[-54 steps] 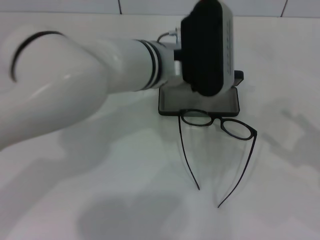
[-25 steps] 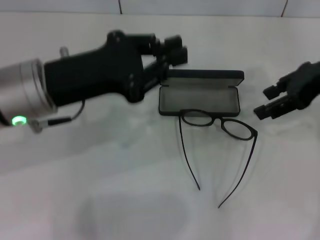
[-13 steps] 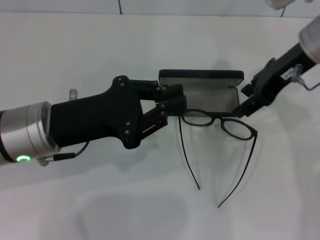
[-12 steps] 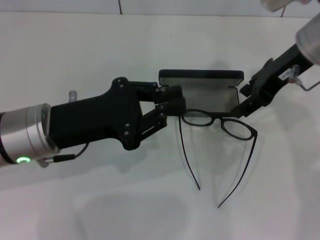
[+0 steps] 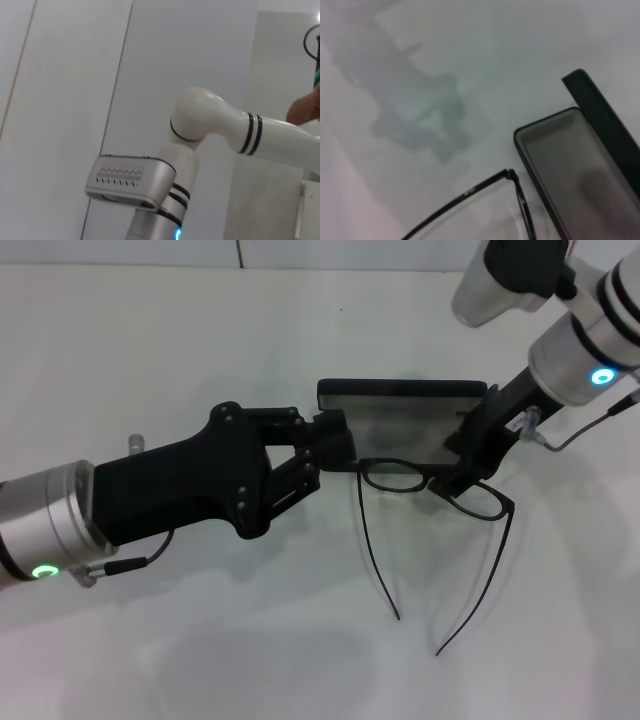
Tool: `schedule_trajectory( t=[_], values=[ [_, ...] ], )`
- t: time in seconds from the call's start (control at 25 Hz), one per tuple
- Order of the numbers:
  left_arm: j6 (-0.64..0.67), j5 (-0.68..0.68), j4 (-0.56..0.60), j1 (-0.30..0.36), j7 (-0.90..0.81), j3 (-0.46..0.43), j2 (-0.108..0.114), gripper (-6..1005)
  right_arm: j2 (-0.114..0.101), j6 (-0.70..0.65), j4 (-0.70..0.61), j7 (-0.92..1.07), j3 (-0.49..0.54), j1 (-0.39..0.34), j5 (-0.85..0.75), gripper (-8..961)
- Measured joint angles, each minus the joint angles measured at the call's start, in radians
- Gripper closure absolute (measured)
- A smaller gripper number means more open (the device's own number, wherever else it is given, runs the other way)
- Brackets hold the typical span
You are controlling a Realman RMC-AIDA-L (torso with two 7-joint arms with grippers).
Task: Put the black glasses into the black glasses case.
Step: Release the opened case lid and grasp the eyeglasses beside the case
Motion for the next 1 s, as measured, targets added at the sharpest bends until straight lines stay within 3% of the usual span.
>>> schedule_trajectory(
  t=[0.32, 0.56, 1.0],
  values=[
    [0.002, -0.010, -0.020, -0.003, 0.020, 0.000, 0.000, 852, 0.000, 0.045, 0.053, -0.037, -0.017, 0.001, 0.067, 334],
    [0.003, -0.017, -0.024, 0.001, 0.020, 0.000, -0.001, 856, 0.000, 0.062, 0.089, -0.046, -0.032, 0.006, 0.089, 430],
    [0.003, -0.022, -0.038, -0.001, 0.033, -0.001, -0.001, 861, 0.000, 0.110, 0.144, -0.063, -0.041, 0.020, 0.107, 512]
  ],
)
